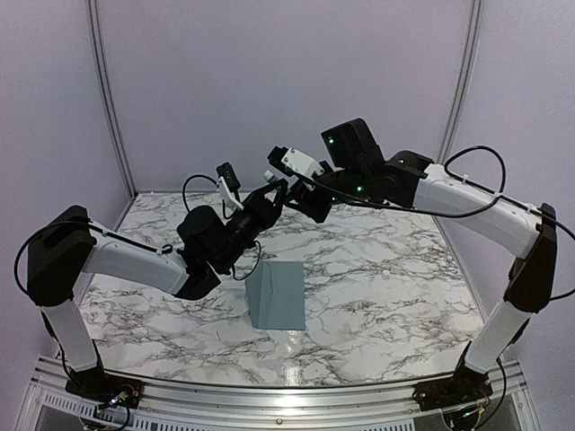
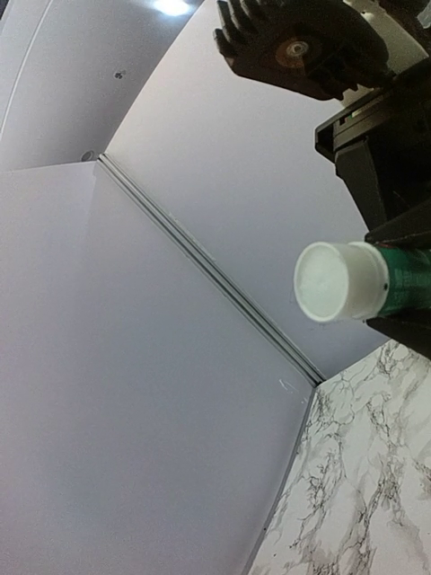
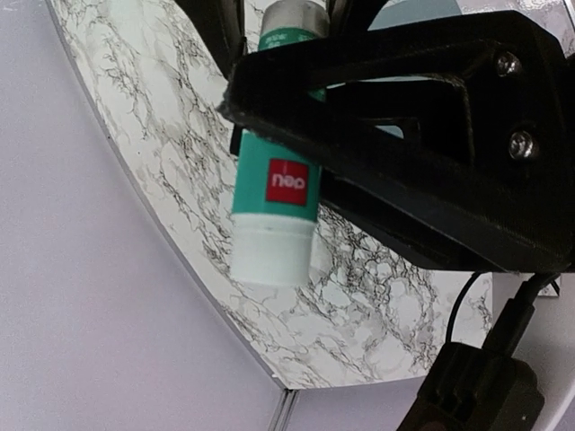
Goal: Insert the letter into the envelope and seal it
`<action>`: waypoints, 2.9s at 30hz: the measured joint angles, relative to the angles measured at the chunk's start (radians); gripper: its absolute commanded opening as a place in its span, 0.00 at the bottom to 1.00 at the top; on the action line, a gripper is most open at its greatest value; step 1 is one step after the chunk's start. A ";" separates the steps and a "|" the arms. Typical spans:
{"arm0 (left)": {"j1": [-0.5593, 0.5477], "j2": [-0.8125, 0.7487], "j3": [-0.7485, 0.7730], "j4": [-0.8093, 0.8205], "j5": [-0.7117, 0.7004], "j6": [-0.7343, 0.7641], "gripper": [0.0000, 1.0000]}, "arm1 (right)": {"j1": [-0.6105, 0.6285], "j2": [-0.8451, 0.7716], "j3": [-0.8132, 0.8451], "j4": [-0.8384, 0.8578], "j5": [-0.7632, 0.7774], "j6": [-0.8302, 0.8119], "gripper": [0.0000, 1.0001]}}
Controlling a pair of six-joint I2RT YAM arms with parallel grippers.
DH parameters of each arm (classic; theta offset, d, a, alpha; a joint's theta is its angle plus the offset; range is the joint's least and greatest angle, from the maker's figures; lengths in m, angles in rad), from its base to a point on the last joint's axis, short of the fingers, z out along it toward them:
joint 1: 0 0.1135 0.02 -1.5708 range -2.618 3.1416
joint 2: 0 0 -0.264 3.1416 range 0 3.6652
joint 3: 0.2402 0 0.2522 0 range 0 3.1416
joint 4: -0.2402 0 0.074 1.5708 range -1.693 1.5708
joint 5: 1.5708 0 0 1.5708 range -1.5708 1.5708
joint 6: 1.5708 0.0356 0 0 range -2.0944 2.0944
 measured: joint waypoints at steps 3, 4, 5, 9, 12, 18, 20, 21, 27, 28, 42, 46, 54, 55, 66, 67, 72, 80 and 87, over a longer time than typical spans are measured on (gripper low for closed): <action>0.001 0.000 0.000 0.003 -0.001 0.000 0.00 | 0.002 0.000 0.000 -0.001 -0.007 -0.002 0.16; 0.002 0.000 0.000 0.003 0.000 0.000 0.00 | 0.003 0.000 0.000 -0.001 -0.009 -0.002 0.15; 0.004 0.000 0.000 0.004 0.001 0.000 0.00 | 0.004 0.000 0.000 -0.001 -0.008 -0.002 0.16; 0.005 0.000 0.000 0.005 0.001 0.000 0.00 | 0.004 0.000 0.000 -0.001 -0.008 0.001 0.17; 0.005 0.000 0.000 0.006 0.001 0.000 0.00 | 0.004 0.000 0.000 -0.001 -0.011 0.001 0.20; 0.006 0.000 -0.003 0.011 0.000 0.000 0.00 | 0.003 0.000 0.000 -0.006 -0.015 0.002 0.24; 0.006 0.000 -0.007 0.013 0.000 0.000 0.00 | 0.003 0.000 -0.001 -0.011 -0.015 0.002 0.25; 0.006 0.000 -0.008 0.013 0.000 0.000 0.00 | 0.003 0.000 -0.001 -0.012 -0.016 0.002 0.25; 0.006 0.000 -0.009 0.015 0.001 -0.001 0.00 | 0.003 -0.009 -0.012 -0.016 -0.017 0.001 0.20; 0.006 0.000 -0.009 0.016 0.001 -0.001 0.00 | 0.003 -0.011 -0.013 -0.017 -0.019 0.000 0.20; 0.007 0.000 -0.009 0.019 0.010 -0.022 0.00 | 0.003 -0.012 -0.014 -0.014 -0.032 -0.006 0.22; 0.010 0.000 -0.009 0.019 0.013 -0.026 0.00 | 0.003 -0.012 -0.014 -0.014 -0.034 -0.008 0.27; 0.013 0.000 -0.009 0.019 0.029 -0.044 0.00 | 0.003 -0.012 -0.014 -0.013 -0.034 -0.013 0.16; 0.013 0.000 -0.009 0.019 0.030 -0.046 0.00 | 0.003 -0.012 -0.014 -0.013 -0.034 -0.014 0.13; 0.021 0.000 -0.011 0.032 0.069 -0.051 0.00 | -0.065 -0.010 0.000 -0.034 -0.261 0.003 0.03; 0.023 0.000 -0.011 0.039 0.083 -0.050 0.00 | -0.089 -0.008 0.004 -0.040 -0.336 0.016 0.04; 0.028 0.000 -0.006 0.075 0.194 -0.032 0.00 | -0.248 0.036 -0.052 0.069 -0.945 0.250 0.04; 0.023 -0.004 -0.018 0.027 0.296 -0.005 0.00 | -0.323 0.027 -0.325 0.545 -1.312 0.727 0.43; 0.047 -0.040 -0.031 0.005 0.178 0.011 0.00 | -0.297 -0.071 -0.208 0.121 -0.841 0.270 0.45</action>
